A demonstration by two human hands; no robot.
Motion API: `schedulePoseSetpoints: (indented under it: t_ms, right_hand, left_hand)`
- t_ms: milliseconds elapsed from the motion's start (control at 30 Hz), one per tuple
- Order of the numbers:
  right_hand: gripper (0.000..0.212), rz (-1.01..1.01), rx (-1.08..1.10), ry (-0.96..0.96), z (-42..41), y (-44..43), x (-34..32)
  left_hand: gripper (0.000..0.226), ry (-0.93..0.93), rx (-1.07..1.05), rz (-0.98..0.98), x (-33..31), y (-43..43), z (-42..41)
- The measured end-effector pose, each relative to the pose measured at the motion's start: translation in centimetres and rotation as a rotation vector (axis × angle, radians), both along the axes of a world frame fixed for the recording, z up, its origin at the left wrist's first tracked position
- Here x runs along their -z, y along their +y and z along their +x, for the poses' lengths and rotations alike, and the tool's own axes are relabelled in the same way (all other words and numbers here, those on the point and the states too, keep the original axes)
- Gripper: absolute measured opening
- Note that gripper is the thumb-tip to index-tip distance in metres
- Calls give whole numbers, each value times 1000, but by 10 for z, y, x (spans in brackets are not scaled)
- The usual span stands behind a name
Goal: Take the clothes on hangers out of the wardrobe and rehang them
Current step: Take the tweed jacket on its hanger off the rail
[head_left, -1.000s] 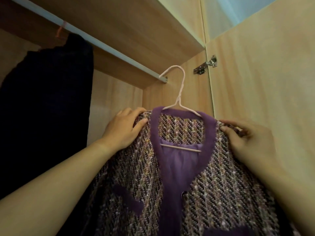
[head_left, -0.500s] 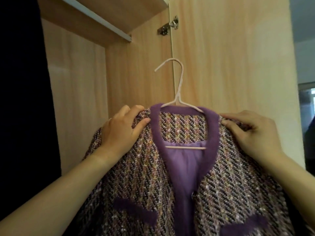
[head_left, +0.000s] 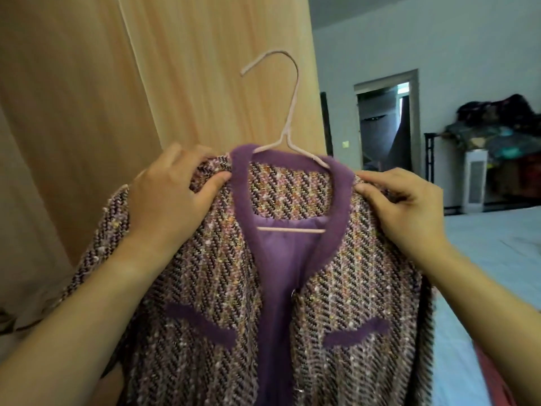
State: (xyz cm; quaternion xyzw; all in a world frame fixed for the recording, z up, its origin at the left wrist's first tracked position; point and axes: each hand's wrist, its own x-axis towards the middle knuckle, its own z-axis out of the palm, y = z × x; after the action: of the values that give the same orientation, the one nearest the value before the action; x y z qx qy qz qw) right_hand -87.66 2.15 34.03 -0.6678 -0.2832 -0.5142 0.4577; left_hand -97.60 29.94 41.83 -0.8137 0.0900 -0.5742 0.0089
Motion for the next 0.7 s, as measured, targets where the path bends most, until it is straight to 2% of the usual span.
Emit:
schedulePoseSetpoints:
  t_ms: [300,533,700]
  right_hand:
    - [18,24,107,55,6,-186,28]
    - [17,-62,264,170,-4,-336,81]
    - [17,-83,440,237,-27,-427,118]
  left_hand:
    - [37,87,171,-120,43,-179,40]
    - [31,277,329,-211,115,-317,79]
    - [33,416,486,-191,154,-408,108]
